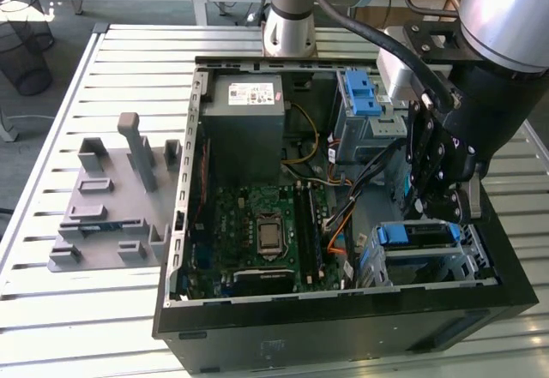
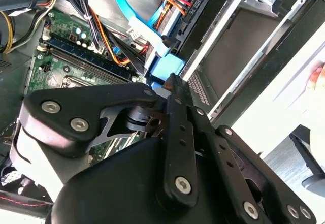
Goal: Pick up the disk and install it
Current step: 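Insert the disk into the insertion slot, then insert the first disk wire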
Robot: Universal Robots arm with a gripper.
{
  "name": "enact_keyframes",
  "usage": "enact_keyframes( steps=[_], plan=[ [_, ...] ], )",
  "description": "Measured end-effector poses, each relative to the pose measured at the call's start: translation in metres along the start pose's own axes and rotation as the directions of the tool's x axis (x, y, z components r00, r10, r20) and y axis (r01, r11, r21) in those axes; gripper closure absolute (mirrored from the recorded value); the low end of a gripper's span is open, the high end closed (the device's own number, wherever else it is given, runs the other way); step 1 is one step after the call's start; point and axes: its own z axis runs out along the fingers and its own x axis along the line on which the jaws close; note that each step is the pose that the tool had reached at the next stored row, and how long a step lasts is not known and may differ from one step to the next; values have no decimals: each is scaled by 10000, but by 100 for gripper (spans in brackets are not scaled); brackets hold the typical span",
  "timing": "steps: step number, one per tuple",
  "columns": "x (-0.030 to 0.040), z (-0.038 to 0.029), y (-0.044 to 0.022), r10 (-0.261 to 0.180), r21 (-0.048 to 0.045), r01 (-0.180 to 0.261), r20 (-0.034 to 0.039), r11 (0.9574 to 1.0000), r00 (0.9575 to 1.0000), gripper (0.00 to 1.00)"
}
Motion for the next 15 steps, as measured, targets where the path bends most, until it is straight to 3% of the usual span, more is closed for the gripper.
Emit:
enact_keyframes(
  steps=[15],
  plan=[
    [0, 5, -5, 0, 0, 0, 1, 10000, 10000, 89]
  ],
)
